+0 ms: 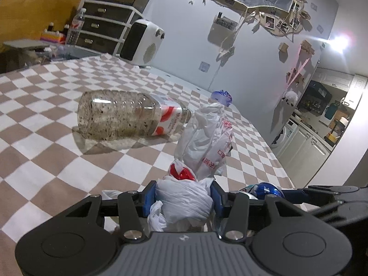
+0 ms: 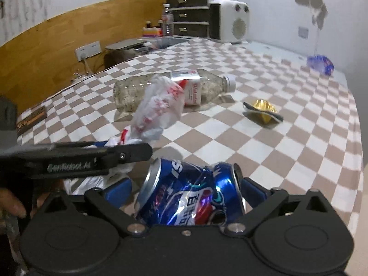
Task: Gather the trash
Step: 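Lift the bag and can with both tools and squeeze the can tighter, then carry the bag and blue can in both tools over the floor bin, then open the left tool over the bin while the right tool releases the can, then move both open tools up away from the bin toward the table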
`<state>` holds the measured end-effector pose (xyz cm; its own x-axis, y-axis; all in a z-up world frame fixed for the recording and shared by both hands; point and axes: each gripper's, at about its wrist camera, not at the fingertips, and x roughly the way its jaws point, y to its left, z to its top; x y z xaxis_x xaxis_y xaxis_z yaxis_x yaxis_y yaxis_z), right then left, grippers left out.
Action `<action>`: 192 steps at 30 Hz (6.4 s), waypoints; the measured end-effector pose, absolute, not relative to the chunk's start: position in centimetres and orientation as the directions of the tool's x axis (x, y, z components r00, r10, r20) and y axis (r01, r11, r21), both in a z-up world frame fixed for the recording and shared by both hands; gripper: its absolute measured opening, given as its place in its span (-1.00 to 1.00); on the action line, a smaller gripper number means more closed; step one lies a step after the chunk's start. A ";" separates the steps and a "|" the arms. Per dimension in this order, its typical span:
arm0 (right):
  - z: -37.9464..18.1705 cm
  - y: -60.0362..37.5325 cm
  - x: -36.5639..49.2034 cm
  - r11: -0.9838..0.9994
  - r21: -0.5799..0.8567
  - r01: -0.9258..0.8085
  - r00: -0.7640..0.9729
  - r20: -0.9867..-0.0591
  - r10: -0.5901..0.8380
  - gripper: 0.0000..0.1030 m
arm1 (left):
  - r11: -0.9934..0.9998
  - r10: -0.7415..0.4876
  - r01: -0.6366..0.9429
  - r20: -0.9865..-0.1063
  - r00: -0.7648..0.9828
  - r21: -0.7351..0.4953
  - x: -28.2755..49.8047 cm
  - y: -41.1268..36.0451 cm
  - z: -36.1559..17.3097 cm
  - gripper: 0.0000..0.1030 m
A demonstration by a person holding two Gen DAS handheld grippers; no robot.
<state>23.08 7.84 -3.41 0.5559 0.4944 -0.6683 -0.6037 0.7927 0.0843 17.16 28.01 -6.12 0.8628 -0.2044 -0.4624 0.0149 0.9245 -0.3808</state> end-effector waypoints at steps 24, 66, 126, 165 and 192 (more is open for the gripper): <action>-1.7 3.0 18.0 0.844 0.066 -0.533 0.639 -0.622 0.452 0.31 | 0.961 -0.076 -0.071 -0.500 0.863 -0.269 11.2 24.5 -3.1 -0.04; -2.3 -26.9 6.2 0.988 0.113 -0.109 0.837 -0.526 0.153 0.32 | 0.947 -0.322 0.279 -0.530 0.785 -0.162 7.7 -3.6 -4.5 -0.04; -45.0 -36.7 29.8 0.874 0.288 0.390 0.510 -0.858 0.055 0.43 | 0.959 -0.272 0.016 -0.901 0.339 -0.283 33.5 -13.3 -46.1 -0.04; -45.4 -36.8 30.3 0.939 0.189 0.287 0.416 -0.908 0.055 0.96 | 0.989 -0.149 0.024 -0.958 0.247 -0.148 34.5 -13.7 -47.3 0.88; -42.2 -37.5 25.1 0.966 0.036 0.258 0.370 -0.927 -0.064 1.00 | 0.995 -0.019 0.103 -0.966 0.258 0.008 29.9 -13.3 -41.4 1.00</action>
<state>25.10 -37.54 -42.16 0.3697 -0.0636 -0.9270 0.2575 0.9656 0.0365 29.88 -13.25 -41.35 0.2585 -0.0191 -0.9658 0.1028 0.9947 0.0078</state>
